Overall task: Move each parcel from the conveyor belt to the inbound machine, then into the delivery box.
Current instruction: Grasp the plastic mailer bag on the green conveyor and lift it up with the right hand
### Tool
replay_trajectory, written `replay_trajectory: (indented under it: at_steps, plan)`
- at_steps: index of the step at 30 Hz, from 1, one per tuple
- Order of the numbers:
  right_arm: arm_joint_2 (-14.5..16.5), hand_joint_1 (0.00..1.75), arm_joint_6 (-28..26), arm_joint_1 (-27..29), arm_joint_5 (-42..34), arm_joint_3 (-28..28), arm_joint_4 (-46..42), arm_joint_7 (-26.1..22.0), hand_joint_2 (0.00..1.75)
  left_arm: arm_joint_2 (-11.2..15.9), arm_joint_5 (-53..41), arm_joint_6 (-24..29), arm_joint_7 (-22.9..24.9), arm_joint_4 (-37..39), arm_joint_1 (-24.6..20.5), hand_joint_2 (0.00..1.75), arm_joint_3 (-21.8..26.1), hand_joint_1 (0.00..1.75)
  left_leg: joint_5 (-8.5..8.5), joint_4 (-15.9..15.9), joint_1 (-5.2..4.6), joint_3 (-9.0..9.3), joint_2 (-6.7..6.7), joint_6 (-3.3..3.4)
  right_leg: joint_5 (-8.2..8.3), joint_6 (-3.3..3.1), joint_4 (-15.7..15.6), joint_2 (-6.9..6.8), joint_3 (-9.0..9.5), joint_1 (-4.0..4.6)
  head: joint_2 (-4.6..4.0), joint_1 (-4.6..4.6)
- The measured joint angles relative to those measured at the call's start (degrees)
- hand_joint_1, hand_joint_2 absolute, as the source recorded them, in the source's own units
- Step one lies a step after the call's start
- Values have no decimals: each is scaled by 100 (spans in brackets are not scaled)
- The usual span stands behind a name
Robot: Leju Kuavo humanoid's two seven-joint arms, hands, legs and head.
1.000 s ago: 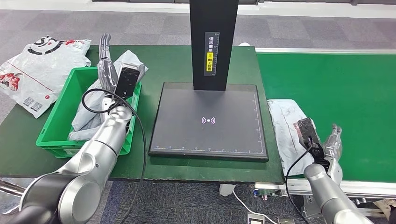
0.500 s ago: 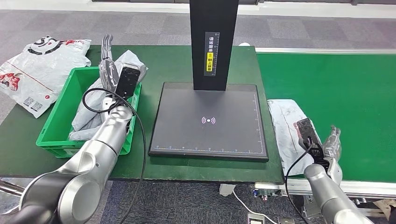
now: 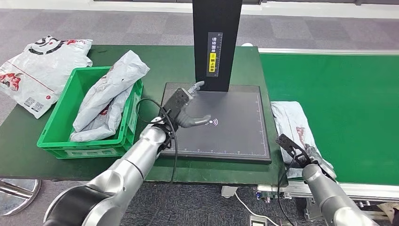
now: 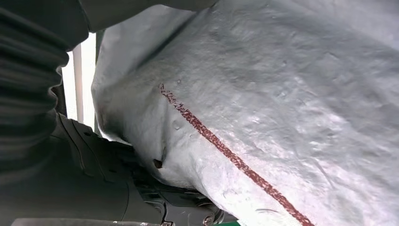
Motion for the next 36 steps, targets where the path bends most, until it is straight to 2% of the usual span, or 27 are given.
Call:
replay_trajectory:
  at_steps: [9,16,17,20,21,36]
  plan:
    - [20,0,149,-15,181,9,37,2,175,8,455,77,46,-27,51,175,-546,0,-1,0,7,15,-16,4,-10,5,0,-27,28,5,-1,1]
    - [45,0,161,-29,201,12,61,4,175,39,497,100,46,-52,70,175,-684,0,0,6,4,21,-18,6,-9,6,-3,-29,39,3,0,1]
    - [48,15,162,-32,201,13,64,4,175,39,498,100,46,-52,71,175,-693,0,0,6,4,21,-18,6,-9,7,-3,-29,39,3,-1,1]
    - [56,146,184,-36,199,13,64,1,175,41,513,101,46,-54,73,175,-705,0,-1,7,4,22,-18,7,-9,7,-4,-29,40,3,0,1]
    - [58,175,196,-39,192,13,64,-5,175,44,527,103,46,-55,73,175,-715,0,-1,7,4,22,-18,7,-9,7,-4,-29,40,3,0,1]
    - [62,175,-31,-171,175,13,67,-94,175,186,997,313,152,-100,94,175,-1018,0,-1,6,6,36,-11,5,-9,6,-1,-15,45,5,-1,0]
